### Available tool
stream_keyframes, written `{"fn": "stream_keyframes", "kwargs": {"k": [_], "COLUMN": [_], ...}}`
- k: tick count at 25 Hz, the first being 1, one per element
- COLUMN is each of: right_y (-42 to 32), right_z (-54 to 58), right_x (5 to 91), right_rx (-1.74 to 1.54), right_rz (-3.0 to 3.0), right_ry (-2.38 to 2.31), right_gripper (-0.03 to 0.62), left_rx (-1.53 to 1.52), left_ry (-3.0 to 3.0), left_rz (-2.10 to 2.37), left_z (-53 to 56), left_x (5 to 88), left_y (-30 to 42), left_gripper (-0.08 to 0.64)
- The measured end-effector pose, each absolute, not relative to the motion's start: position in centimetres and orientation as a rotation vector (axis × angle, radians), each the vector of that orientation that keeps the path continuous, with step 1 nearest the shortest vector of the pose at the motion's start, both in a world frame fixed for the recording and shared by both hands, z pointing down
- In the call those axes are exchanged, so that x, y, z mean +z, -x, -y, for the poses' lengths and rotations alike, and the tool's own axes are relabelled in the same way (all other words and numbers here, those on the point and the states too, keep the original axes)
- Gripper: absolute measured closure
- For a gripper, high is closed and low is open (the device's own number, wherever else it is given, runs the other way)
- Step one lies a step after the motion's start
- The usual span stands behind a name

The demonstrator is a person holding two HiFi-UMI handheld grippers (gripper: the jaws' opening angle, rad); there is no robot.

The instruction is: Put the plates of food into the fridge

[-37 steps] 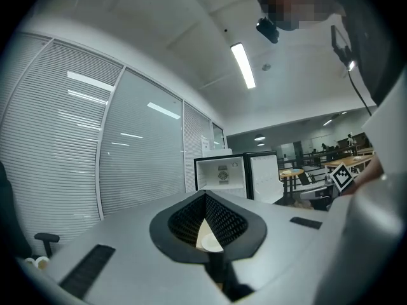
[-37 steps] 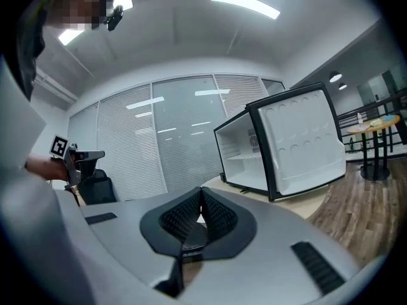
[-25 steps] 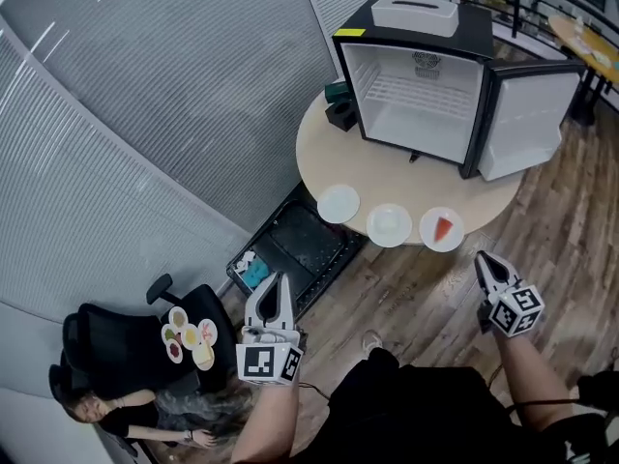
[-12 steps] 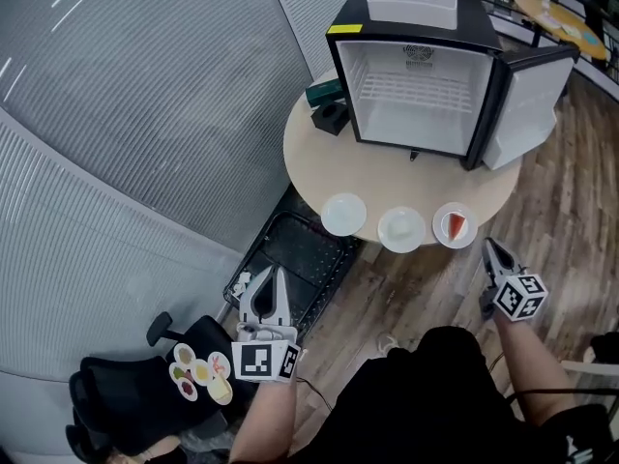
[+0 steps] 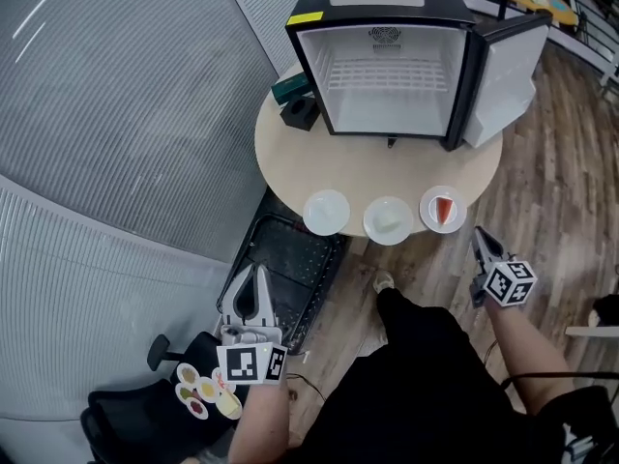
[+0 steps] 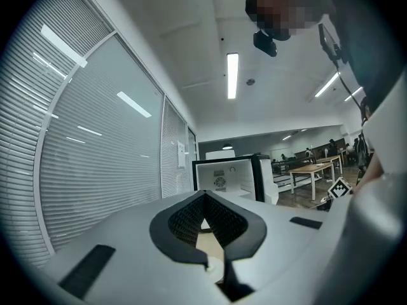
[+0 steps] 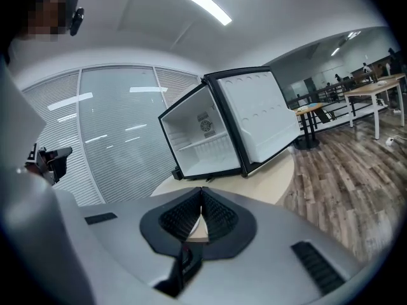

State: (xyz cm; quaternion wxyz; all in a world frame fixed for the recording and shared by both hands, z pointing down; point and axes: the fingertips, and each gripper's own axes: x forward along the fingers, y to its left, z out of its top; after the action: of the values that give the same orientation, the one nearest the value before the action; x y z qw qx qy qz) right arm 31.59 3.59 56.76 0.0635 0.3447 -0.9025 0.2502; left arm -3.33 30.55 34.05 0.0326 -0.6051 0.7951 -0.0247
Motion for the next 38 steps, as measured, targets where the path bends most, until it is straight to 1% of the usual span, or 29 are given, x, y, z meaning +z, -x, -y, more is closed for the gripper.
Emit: {"fn": "stream_keyframes", "kwargs": {"k": [7,12,15,16,18,20,26,30,38], "right_y": [-31.5,-32.5,-32.5,-32.4,-32.1,-31.7,-31.7,-30.4,-29.0], "right_z": [-1.0,1.6,2.4,2.4,2.7,3.3,5.0,5.2,5.7], "right_x": [61.5,65.0,67.3,68.1,69.5,70.7,73.3,74.2,76.1], "right_rx": [0.870,0.881,0.978,1.017,1.098,1.169,1.424,1.632,1.811], "right_rz": [2.631,2.518,2.469,2.457,2.431,2.407,2.310,2.306,2.215], "right_ry": [-1.150,-1.281,-1.298,-1.290,-1.274,-1.282,-1.384,-1.351,-1.334], "right_gripper": [0.588,0.586,0.581,0.558,0.482,0.462,0.460,0.460,0.462], "left_rx": [-0.134,-0.172,-0.206,-0.217,-0.234,-0.249,-0.308,-0.322,-0.337], "left_ry": [1.883,1.909,1.939,1.947,1.952,1.952,2.052,2.098,2.168], "left_rz": [-2.472,-2.486,-2.476,-2.473,-2.474,-2.485,-2.443,-2.408,-2.350], "left_z": [-30.0,-28.2,-26.8,-26.4,-25.5,-24.6,-20.7,-17.9,-11.2], "left_x": [35.5,36.8,37.5,37.7,37.9,38.1,39.4,39.3,39.2], "left_y": [4.4,5.5,6.1,6.3,7.0,7.8,8.4,9.4,11.5], "left_gripper": [0.557,0.557,0.557,0.557,0.557,0.557,0.557,0.557,0.557]}}
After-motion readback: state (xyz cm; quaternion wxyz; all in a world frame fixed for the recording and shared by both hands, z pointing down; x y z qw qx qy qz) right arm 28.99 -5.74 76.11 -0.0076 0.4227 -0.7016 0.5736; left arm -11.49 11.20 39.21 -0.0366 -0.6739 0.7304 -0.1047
